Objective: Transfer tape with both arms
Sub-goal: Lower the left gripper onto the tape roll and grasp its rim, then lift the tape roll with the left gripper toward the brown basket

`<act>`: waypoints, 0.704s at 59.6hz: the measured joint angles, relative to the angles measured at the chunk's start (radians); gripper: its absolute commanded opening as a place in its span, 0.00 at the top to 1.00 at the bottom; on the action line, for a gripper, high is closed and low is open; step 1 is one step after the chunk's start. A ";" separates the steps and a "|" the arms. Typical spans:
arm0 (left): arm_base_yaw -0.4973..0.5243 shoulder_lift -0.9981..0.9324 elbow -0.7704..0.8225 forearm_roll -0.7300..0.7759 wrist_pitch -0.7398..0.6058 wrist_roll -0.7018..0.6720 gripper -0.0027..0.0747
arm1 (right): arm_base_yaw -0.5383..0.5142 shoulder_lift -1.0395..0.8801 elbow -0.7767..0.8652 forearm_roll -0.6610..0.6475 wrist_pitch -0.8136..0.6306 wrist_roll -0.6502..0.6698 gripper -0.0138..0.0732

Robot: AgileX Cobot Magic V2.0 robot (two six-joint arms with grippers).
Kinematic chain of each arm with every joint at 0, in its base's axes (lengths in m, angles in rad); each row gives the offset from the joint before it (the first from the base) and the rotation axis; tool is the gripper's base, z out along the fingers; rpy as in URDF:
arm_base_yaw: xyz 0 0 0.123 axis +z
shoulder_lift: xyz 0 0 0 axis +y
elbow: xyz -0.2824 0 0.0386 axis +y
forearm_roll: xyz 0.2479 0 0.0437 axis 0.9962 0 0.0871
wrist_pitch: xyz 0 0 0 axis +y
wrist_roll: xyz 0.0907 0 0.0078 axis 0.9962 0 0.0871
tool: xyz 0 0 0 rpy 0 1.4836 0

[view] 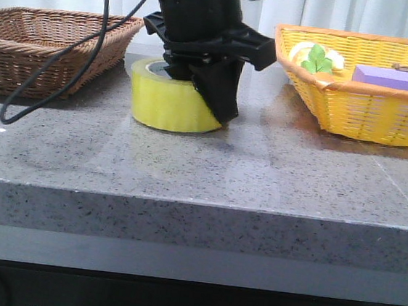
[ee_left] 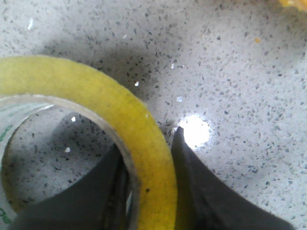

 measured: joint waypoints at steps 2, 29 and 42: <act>0.000 0.000 -0.007 0.000 0.003 0.000 0.96 | 0.000 0.000 0.000 0.000 0.000 0.000 0.35; 0.009 0.000 -0.241 0.143 0.158 0.000 0.96 | 0.000 0.000 0.002 0.000 0.000 0.000 0.35; 0.087 0.000 -0.327 0.158 0.220 0.000 0.96 | 0.000 0.000 0.002 0.000 0.000 0.000 0.35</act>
